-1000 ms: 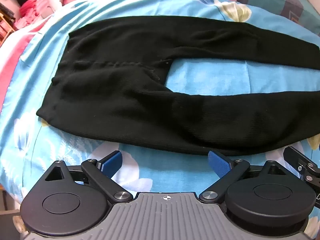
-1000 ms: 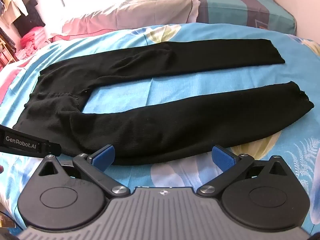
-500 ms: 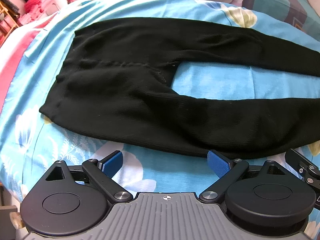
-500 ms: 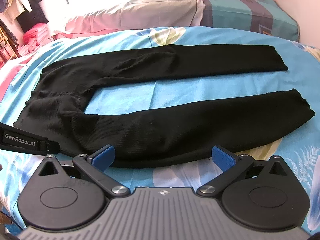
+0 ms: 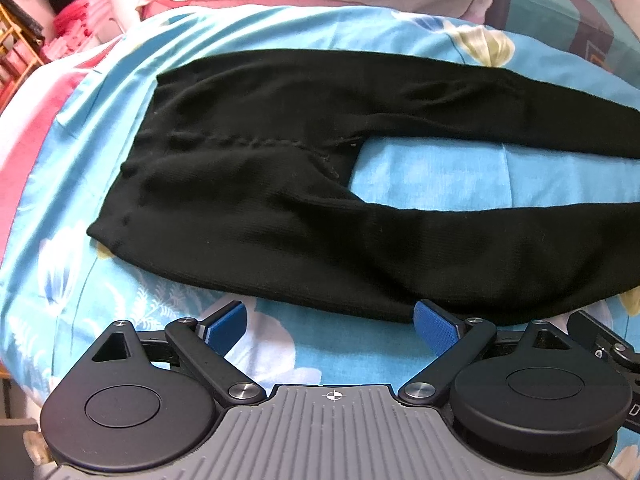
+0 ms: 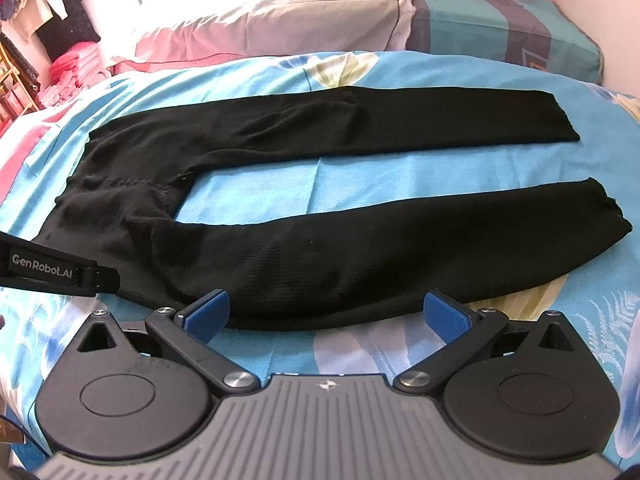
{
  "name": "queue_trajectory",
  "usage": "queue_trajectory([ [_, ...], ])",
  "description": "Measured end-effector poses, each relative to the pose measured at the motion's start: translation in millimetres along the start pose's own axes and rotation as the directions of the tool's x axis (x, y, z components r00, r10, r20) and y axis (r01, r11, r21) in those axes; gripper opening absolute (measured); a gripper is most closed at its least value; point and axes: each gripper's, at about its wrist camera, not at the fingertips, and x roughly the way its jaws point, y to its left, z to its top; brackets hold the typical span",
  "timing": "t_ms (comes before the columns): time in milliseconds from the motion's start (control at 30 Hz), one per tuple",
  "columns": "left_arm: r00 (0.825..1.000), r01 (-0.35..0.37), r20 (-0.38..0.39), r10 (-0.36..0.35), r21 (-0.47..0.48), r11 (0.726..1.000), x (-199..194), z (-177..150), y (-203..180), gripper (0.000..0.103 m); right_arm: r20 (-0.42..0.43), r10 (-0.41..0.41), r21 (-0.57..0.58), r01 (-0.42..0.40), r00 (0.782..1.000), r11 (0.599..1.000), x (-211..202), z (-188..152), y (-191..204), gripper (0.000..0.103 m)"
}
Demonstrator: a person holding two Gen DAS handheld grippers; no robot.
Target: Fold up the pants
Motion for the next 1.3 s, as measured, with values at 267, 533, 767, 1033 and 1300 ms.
queue_trajectory([
  [267,1.000,0.006,0.003,-0.006,-0.016,1.000,1.5,1.5,5.0,0.103,-0.001,0.017,-0.020,-0.017,1.000,1.000,-1.8,2.2,7.6,0.103],
  [533,1.000,0.016,0.007,-0.016,-0.021,1.000,1.6,3.2,7.9,0.103,-0.005,0.016,-0.028,-0.016,1.000,0.999,-1.4,4.0,10.3,0.103],
  [767,1.000,0.020,0.008,-0.020,-0.024,0.999,1.7,3.2,9.6,0.103,-0.013,0.021,-0.037,-0.022,1.000,0.999,-1.5,4.3,13.7,0.103],
  [1033,1.000,0.020,0.022,-0.019,-0.023,1.000,0.1,5.2,10.4,0.103,-0.010,0.015,-0.037,-0.015,1.000,0.999,-1.5,5.3,14.2,0.103],
  [1300,0.999,0.025,0.021,-0.024,-0.022,0.999,1.5,5.8,10.9,0.103,-0.018,0.011,-0.032,-0.011,1.000,0.999,1.0,5.3,14.2,0.103],
])
